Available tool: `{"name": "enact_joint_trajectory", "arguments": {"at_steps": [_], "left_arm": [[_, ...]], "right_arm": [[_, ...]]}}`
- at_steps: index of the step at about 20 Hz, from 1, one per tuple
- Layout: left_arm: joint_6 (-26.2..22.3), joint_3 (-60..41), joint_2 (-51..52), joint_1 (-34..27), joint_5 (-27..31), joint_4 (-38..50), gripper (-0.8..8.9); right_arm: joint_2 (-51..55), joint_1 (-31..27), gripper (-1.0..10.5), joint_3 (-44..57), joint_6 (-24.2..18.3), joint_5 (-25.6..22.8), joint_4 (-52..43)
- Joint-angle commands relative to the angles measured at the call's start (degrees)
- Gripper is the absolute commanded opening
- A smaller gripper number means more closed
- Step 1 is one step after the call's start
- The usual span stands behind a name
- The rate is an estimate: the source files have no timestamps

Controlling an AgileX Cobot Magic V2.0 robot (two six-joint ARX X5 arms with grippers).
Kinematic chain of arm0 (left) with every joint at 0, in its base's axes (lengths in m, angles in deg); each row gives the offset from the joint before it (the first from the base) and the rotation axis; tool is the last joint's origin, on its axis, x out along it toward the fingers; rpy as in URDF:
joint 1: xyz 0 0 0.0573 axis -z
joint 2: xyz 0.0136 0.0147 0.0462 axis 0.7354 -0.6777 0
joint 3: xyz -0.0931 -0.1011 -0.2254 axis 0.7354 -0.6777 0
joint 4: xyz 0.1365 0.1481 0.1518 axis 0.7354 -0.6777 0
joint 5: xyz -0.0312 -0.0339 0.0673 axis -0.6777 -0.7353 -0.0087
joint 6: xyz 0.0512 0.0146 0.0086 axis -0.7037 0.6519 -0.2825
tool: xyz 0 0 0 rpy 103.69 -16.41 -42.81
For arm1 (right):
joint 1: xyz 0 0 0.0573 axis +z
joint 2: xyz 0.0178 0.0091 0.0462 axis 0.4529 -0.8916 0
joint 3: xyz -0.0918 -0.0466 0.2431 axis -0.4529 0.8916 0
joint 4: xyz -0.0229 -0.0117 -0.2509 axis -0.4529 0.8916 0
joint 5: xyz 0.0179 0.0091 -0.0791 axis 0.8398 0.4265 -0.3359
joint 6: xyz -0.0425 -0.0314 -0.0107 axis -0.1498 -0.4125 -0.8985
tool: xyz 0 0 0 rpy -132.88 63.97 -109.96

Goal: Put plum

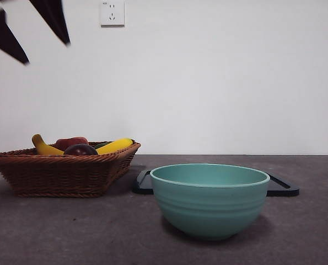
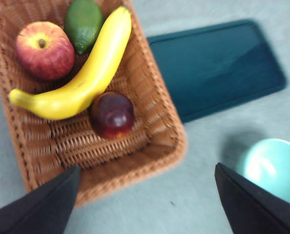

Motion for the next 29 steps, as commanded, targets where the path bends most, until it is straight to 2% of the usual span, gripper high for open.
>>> {"name": "enact_joint_trajectory", "arguments": {"at_steps": [1,11,26,29], "left_arm": [[-0.11,1.4,-4.98,1.25,1.55,2.69,4.34],[-1.25,1.4,-20.85,3.67,8.41,11.63,4.34],[-1.81,1.4,-29.0,3.82,8.41,16.37,4.31],[-1.81,1.4,-29.2,3.82,8.44,16.83,3.96]], "right_arm": [[-0.37,0.24,4.0,-1.25,-0.22,-0.15,-0.61],[-0.37,0.24,4.0,-1.25,-0.22,-0.24,-0.57],[-0.39,0.24,4.0,-1.25,-0.22,-0.26,-0.83],[-0.37,0.24,4.0,-1.25,-0.22,-0.26,-0.81]]}}
